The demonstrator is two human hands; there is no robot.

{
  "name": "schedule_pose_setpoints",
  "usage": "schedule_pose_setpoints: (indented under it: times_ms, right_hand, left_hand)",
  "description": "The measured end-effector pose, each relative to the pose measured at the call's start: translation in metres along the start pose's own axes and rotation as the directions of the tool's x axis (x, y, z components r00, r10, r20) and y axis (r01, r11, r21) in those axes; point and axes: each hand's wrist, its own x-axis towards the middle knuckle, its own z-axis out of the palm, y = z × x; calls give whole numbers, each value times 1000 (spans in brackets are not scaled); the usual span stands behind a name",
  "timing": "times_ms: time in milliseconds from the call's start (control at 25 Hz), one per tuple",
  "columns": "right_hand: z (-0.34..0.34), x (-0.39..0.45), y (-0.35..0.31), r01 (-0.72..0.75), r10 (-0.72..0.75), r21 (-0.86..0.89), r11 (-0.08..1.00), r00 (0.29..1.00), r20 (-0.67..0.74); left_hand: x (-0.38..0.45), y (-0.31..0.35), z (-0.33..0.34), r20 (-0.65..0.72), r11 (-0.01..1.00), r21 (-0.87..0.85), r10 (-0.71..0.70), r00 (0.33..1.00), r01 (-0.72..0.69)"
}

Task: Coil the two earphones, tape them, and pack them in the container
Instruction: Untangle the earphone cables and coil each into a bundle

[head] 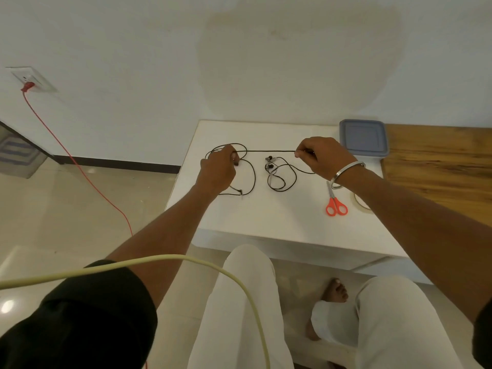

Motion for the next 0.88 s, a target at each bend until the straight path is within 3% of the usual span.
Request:
schedule_pose_setpoints:
  times_ms: [80,200,320,440,720,880]
  right_hand:
    - [0,0,-1,18,-18,11,1000,1000,-9]
    - [3,5,-11,81,-81,14,997,997,-6]
    - [5,10,-19,130,-130,11,991,991,3]
    - [5,11,-21,147,-147,-1,989,989,23]
    - [0,7,-9,112,-112,12,994,993,38]
    - [-7,0,3,67,-67,10,998,997,46]
  left_hand:
    - [0,0,3,55,998,61,-38,998,35]
    - [-4,13,11,167,1000,20,-12,986,9]
    - [-7,36,14,162,976,-143,188,969,-165]
    - [-7,56,11,73,883,-320,384,920,-343]
    - [-1,53,-7,10,903,-298,327,945,-309]
    - [2,31,-12,-23,925,-316,212,977,-208]
